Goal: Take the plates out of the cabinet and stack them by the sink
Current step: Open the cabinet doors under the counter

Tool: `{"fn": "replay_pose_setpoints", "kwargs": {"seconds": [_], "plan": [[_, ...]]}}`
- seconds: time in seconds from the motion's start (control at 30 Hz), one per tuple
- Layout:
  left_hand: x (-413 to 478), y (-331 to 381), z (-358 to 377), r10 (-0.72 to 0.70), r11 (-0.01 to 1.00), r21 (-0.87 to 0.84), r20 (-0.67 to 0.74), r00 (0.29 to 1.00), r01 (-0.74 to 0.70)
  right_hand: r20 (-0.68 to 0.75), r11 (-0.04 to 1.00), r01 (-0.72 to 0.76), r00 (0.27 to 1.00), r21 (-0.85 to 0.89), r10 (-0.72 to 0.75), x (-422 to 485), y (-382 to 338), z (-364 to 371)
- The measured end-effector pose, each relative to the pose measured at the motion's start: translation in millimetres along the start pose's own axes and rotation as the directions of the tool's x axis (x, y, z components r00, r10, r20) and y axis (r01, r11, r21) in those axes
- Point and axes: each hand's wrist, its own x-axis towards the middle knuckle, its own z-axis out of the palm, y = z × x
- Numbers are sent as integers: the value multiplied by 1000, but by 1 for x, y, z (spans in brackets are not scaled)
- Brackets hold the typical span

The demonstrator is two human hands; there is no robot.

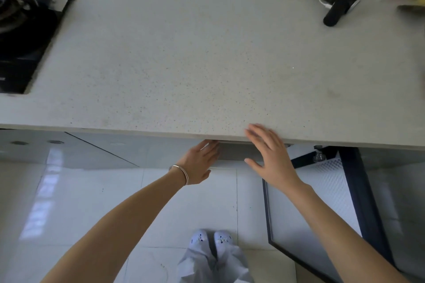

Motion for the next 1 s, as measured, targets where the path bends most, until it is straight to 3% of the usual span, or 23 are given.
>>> {"fn": "replay_pose_setpoints", "kwargs": {"seconds": [0.3, 0.5, 0.8, 1.0], "plan": [[6, 11, -16, -162, 921, 371, 83, 983, 120, 20, 999, 6, 1000, 37, -6, -1, 1, 0], [4, 30, -24, -195, 920, 369, 137, 971, 133, 56, 1000, 27, 998, -13, -27, -2, 2, -1], [-12, 56, -33, -240, 960, 165, 62, 969, 227, 108, 996, 33, 994, -77, -25, -2, -5, -6], [-11, 56, -33, -255, 958, 150, 57, 965, 244, 141, 996, 43, 990, -82, -31, -1, -5, -9]]}}
